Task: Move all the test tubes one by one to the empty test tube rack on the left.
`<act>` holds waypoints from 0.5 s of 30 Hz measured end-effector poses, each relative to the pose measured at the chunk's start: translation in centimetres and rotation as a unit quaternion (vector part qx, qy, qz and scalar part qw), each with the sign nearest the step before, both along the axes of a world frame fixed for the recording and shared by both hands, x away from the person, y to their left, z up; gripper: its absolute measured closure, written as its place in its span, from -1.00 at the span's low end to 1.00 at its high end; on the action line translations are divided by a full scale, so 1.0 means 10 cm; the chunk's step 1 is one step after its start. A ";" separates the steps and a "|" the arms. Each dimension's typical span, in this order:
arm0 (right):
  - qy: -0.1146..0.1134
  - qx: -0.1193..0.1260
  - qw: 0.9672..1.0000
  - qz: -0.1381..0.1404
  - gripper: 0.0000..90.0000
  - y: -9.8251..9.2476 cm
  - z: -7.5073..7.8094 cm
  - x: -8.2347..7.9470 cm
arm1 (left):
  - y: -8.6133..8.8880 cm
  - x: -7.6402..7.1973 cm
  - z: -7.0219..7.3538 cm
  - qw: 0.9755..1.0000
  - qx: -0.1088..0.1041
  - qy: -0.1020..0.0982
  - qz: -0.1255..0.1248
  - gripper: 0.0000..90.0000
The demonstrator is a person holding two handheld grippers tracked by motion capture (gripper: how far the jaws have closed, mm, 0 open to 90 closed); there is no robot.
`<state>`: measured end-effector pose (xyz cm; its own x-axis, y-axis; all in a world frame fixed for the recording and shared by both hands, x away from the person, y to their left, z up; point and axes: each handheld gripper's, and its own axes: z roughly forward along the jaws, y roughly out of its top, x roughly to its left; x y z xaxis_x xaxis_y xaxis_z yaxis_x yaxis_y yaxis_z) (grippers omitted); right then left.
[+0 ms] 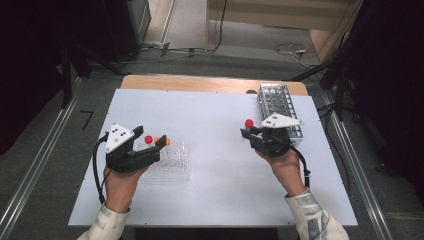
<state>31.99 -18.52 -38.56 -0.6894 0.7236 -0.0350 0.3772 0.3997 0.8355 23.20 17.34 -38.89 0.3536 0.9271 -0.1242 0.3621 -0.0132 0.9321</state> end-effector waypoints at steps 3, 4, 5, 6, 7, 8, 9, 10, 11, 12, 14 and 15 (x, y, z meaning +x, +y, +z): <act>0.007 -0.005 1.000 0.029 0.59 0.15 -0.05 -0.09 | -0.06 -0.01 0.00 1.000 -0.004 0.003 -0.014 -0.49; 0.010 -0.005 0.999 0.037 0.59 0.20 -0.08 -0.12 | -0.08 -0.02 0.00 1.000 -0.004 0.002 -0.018 -0.49; 0.013 -0.005 0.999 0.047 0.59 0.25 -0.10 -0.15 | -0.10 -0.02 0.01 1.000 -0.004 0.002 -0.022 -0.48; 0.017 -0.003 0.998 0.055 0.59 0.29 -0.13 -0.18 | -0.12 -0.03 0.01 1.000 -0.006 0.001 -0.026 -0.47; 0.020 -0.004 0.998 0.064 0.59 0.33 -0.16 -0.20 | -0.15 -0.03 0.01 0.999 -0.006 0.001 -0.033 -0.46; 0.020 -0.007 0.997 0.071 0.59 0.38 -0.18 -0.23 | -0.19 -0.04 0.01 0.999 -0.005 0.001 -0.037 -0.45; 0.024 -0.010 0.997 0.076 0.59 0.42 -0.20 -0.26 | -0.22 -0.05 0.00 0.999 -0.002 0.001 -0.044 -0.45; 0.026 -0.012 0.996 0.083 0.59 0.46 -0.23 -0.28 | -0.26 -0.05 0.00 0.999 -0.001 0.000 -0.051 -0.43; 0.030 -0.017 0.995 0.089 0.59 0.50 -0.25 -0.30 | -0.30 -0.06 -0.01 0.998 0.001 0.000 -0.057 -0.43; 0.033 -0.019 0.995 0.094 0.59 0.53 -0.26 -0.32 | -0.33 -0.06 -0.01 0.998 0.004 0.001 -0.065 -0.42; 0.034 -0.024 0.994 0.105 0.59 0.59 -0.29 -0.35 | -0.40 -0.07 -0.02 0.997 0.006 0.002 -0.077 -0.40; 0.037 -0.025 0.993 0.110 0.59 0.61 -0.30 -0.37 | -0.44 -0.08 -0.02 0.996 0.007 0.001 -0.083 -0.38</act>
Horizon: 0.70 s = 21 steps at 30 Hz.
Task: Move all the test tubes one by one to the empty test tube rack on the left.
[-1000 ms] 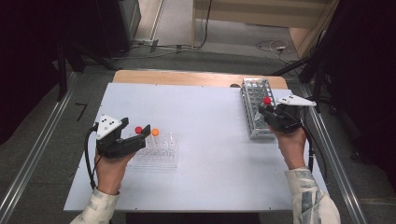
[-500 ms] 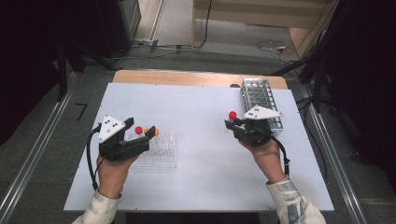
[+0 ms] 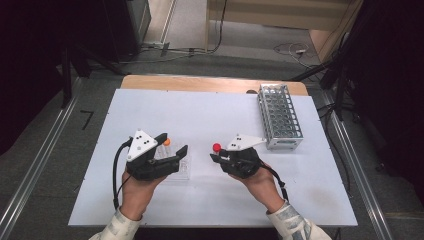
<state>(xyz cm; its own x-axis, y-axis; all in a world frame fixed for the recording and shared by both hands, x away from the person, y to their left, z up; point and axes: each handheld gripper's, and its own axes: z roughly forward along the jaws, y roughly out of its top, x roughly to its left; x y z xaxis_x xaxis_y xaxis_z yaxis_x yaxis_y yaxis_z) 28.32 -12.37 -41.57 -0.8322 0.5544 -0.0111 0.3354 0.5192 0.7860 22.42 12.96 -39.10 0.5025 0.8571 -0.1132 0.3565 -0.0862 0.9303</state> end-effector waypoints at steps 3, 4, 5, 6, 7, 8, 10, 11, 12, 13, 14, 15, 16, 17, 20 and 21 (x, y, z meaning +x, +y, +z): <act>0.006 0.001 1.000 0.015 0.59 0.07 -0.02 -0.04 | -0.10 -0.01 -0.02 1.000 0.003 0.002 -0.025 -0.32; 0.007 0.000 1.000 0.017 0.59 0.09 -0.03 -0.06 | -0.13 -0.01 -0.03 0.999 0.004 0.003 -0.034 -0.26; 0.007 0.000 1.000 0.021 0.59 0.11 -0.03 -0.07 | -0.16 -0.01 -0.04 0.999 0.003 0.005 -0.044 -0.22; 0.007 -0.002 1.000 0.023 0.59 0.13 -0.04 -0.08 | -0.18 0.00 -0.05 0.999 0.002 0.008 -0.052 -0.18; 0.006 -0.001 1.000 0.026 0.59 0.15 -0.04 -0.09 | -0.21 0.00 -0.06 0.998 0.002 0.009 -0.060 -0.13; 0.009 0.000 1.000 0.027 0.59 0.16 -0.04 -0.10 | -0.23 0.00 -0.07 0.998 0.003 0.011 -0.067 -0.08; 0.010 0.001 0.999 0.031 0.59 0.19 -0.06 -0.10 | -0.27 0.00 -0.09 0.997 0.007 0.014 -0.076 -0.03; 0.011 0.000 0.999 0.033 0.59 0.21 -0.06 -0.11 | -0.29 0.00 -0.10 0.997 0.006 0.015 -0.079 0.00; 0.012 -0.001 0.999 0.035 0.59 0.22 -0.06 -0.12 | -0.30 0.00 -0.11 0.996 0.008 0.017 -0.083 0.03; 0.011 -0.001 0.999 0.038 0.59 0.23 -0.07 -0.13 | -0.31 0.00 -0.11 0.996 0.008 0.017 -0.084 0.05; 0.012 -0.001 0.999 0.039 0.59 0.25 -0.07 -0.14 | -0.32 0.00 -0.12 0.996 0.008 0.018 -0.088 0.08; 0.011 -0.001 0.999 0.040 0.59 0.26 -0.07 -0.14 | -0.33 0.00 -0.13 0.996 0.007 0.019 -0.091 0.10; 0.011 -0.001 0.999 0.042 0.59 0.26 -0.07 -0.15 | -0.35 0.00 -0.13 0.995 0.009 0.021 -0.092 0.12; 0.009 -0.001 0.999 0.043 0.59 0.27 -0.07 -0.15 | -0.36 0.00 -0.14 0.995 0.009 0.021 -0.095 0.15; 0.011 0.000 0.999 0.048 0.59 0.27 -0.06 -0.17 | -0.38 0.01 -0.16 0.995 0.010 0.026 -0.101 0.27; 0.011 -0.001 0.999 0.048 0.59 0.28 -0.06 -0.17 | -0.38 0.02 -0.17 0.994 0.013 0.027 -0.102 0.30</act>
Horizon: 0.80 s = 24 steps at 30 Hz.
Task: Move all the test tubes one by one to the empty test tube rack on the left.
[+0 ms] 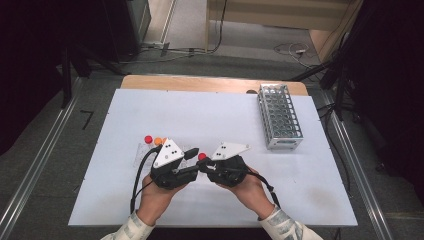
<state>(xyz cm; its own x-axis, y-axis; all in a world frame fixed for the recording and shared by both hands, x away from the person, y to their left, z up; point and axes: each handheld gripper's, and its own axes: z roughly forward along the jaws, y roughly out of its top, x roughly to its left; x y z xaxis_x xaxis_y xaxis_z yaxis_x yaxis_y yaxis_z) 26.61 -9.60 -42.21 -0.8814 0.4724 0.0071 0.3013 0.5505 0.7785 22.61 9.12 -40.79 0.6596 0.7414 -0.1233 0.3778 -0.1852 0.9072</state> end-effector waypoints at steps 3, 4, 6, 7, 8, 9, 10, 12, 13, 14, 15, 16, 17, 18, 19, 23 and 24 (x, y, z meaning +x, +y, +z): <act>0.000 0.001 1.000 0.002 0.59 0.01 0.00 -0.01 | -0.01 0.01 -0.02 1.000 0.001 0.001 0.000 0.38; 0.001 0.001 1.000 0.002 0.59 0.01 0.00 -0.02 | -0.01 0.01 -0.02 1.000 0.002 0.001 -0.001 0.42; 0.001 0.001 1.000 0.002 0.59 0.01 0.01 -0.02 | -0.01 0.01 -0.02 1.000 0.000 0.002 -0.003 0.48; 0.000 0.002 1.000 0.003 0.59 0.01 0.01 -0.02 | -0.01 0.01 -0.02 1.000 -0.001 0.001 -0.004 0.52; 0.001 0.002 1.000 0.003 0.59 0.01 0.01 -0.02 | -0.01 0.00 -0.02 1.000 -0.001 0.001 -0.005 0.53; 0.000 0.003 1.000 0.004 0.59 0.01 0.01 -0.02 | -0.01 0.00 -0.01 1.000 -0.002 0.002 -0.004 0.54; 0.001 0.003 1.000 0.004 0.59 0.01 0.01 -0.03 | 0.00 0.00 -0.01 1.000 -0.001 0.001 -0.005 0.55; 0.000 0.005 1.000 0.005 0.57 0.00 0.02 -0.03 | 0.01 -0.01 0.01 1.000 -0.007 -0.001 -0.003 0.56; -0.001 0.009 1.000 0.006 0.47 -0.01 0.03 -0.04 | 0.02 -0.02 0.03 1.000 -0.009 -0.003 -0.001 0.56; 0.001 0.011 1.000 0.011 0.28 -0.01 0.04 -0.04 | 0.03 -0.02 0.04 1.000 -0.012 -0.005 -0.001 0.56; 0.002 0.013 1.000 0.014 0.14 -0.02 0.05 -0.04 | 0.05 -0.03 0.07 1.000 -0.014 -0.008 -0.001 0.56; 0.000 0.013 1.000 0.015 0.02 -0.04 0.06 -0.05 | 0.06 -0.04 0.09 1.000 -0.016 -0.011 0.001 0.56; -0.001 0.013 1.000 0.015 -0.07 -0.05 0.07 -0.05 | 0.08 -0.05 0.12 1.000 -0.019 -0.014 0.001 0.56; 0.003 0.013 1.000 0.014 -0.15 -0.07 0.07 -0.06 | 0.10 -0.06 0.14 1.000 -0.021 -0.016 0.003 0.56; 0.004 0.015 1.000 0.015 -0.20 -0.09 0.07 -0.05 | 0.12 -0.07 0.16 1.000 -0.024 -0.017 0.005 0.56; 0.005 0.019 1.000 0.005 -0.34 -0.17 0.08 -0.05 | 0.22 -0.08 0.25 0.999 -0.031 -0.018 0.018 0.56; 0.003 0.019 1.000 0.002 -0.35 -0.20 0.08 -0.04 | 0.24 -0.09 0.27 0.999 -0.032 -0.020 0.021 0.56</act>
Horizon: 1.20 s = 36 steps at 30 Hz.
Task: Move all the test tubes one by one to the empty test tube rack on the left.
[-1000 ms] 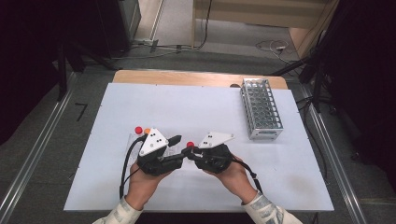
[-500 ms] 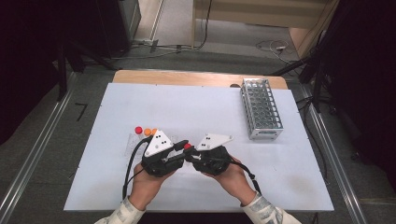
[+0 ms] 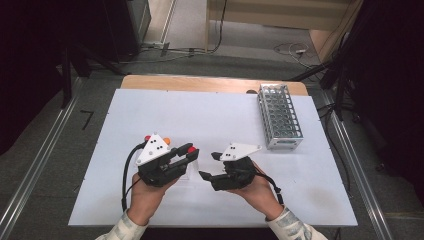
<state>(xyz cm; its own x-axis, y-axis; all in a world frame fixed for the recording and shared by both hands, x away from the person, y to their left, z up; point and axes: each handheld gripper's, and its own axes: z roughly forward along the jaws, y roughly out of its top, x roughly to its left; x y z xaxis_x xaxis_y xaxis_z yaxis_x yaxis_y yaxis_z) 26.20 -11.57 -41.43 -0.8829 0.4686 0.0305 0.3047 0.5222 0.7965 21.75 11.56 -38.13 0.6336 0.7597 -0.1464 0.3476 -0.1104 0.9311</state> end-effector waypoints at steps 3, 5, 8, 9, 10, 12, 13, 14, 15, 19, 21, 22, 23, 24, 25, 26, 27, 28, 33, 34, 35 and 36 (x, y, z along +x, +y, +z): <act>0.000 0.002 1.000 -0.010 -0.38 -0.07 0.00 0.02 | 0.09 -0.02 0.06 1.000 -0.005 -0.004 0.009 0.56; 0.000 0.001 1.000 -0.017 -0.37 -0.13 -0.01 0.03 | 0.16 -0.02 0.09 1.000 -0.010 -0.007 0.017 0.56; 0.002 -0.004 1.000 -0.030 -0.37 -0.20 -0.03 0.04 | 0.29 -0.02 0.15 0.999 -0.016 -0.009 0.032 0.56; 0.001 -0.004 0.999 -0.032 -0.37 -0.22 -0.04 0.05 | 0.33 -0.02 0.16 0.999 -0.018 -0.010 0.038 0.56; 0.003 -0.007 0.999 -0.035 -0.37 -0.24 -0.05 0.06 | 0.37 -0.01 0.17 0.999 -0.019 -0.010 0.042 0.56; 0.004 -0.006 0.999 -0.041 -0.37 -0.27 -0.06 0.07 | 0.44 0.00 0.19 0.998 -0.023 -0.008 0.053 0.56; 0.005 -0.007 0.999 -0.041 -0.37 -0.28 -0.06 0.07 | 0.48 0.00 0.20 0.998 -0.024 -0.007 0.056 0.56; 0.006 -0.007 0.999 -0.042 -0.37 -0.29 -0.07 0.08 | 0.51 0.01 0.20 0.998 -0.025 -0.006 0.059 0.56; 0.005 -0.008 0.999 -0.044 -0.36 -0.30 -0.07 0.08 | 0.54 0.02 0.21 0.998 -0.024 -0.004 0.060 0.56; 0.005 -0.006 0.999 -0.048 -0.36 -0.32 -0.07 0.09 | 0.64 0.04 0.20 0.997 -0.011 -0.005 0.079 0.56; 0.006 -0.007 0.999 -0.048 -0.36 -0.32 -0.07 0.09 | 0.68 0.06 0.19 0.996 -0.008 -0.004 0.088 0.56; 0.007 -0.008 0.999 -0.050 -0.36 -0.32 -0.07 0.09 | 0.71 0.06 0.19 0.996 -0.009 -0.004 0.092 0.56; 0.006 -0.009 0.999 -0.049 -0.36 -0.33 -0.08 0.10 | 0.73 0.07 0.19 0.995 -0.008 -0.004 0.097 0.56; 0.007 -0.010 0.999 -0.049 -0.36 -0.32 -0.08 0.10 | 0.75 0.08 0.19 0.995 -0.006 -0.004 0.101 0.56; 0.008 -0.011 0.999 -0.050 -0.36 -0.32 -0.08 0.10 | 0.77 0.08 0.18 0.995 -0.005 -0.004 0.104 0.56; 0.009 -0.012 0.999 -0.050 -0.36 -0.33 -0.09 0.10 | 0.80 0.09 0.18 0.994 -0.003 -0.003 0.110 0.56; 0.009 -0.012 0.999 -0.050 -0.36 -0.33 -0.09 0.10 | 0.83 0.10 0.18 0.994 0.000 -0.002 0.114 0.56; 0.010 -0.011 0.999 -0.052 -0.36 -0.33 -0.08 0.10 | 0.85 0.11 0.17 0.993 -0.001 -0.001 0.118 0.56; 0.010 -0.013 0.998 -0.053 -0.36 -0.34 -0.09 0.12 | 1.00 0.14 0.15 0.990 -0.005 0.002 0.140 0.56; 0.010 -0.013 0.998 -0.052 -0.36 -0.34 -0.09 0.12 | 1.02 0.14 0.15 0.989 -0.006 0.003 0.146 0.56; 0.010 -0.013 0.998 -0.053 -0.36 -0.34 -0.09 0.12 | 1.05 0.14 0.15 0.989 -0.005 0.001 0.150 0.56; 0.010 -0.013 0.998 -0.053 -0.36 -0.34 -0.09 0.12 | 1.07 0.14 0.15 0.988 -0.006 0.001 0.152 0.56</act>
<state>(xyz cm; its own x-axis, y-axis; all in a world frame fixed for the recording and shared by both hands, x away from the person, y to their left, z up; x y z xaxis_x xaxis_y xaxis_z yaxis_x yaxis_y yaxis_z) 27.38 -14.93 -42.36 -0.8279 0.5599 0.0341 0.3748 0.5070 0.7762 23.19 22.26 -36.63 0.3751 0.9134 -0.1579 0.3654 0.0109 0.9308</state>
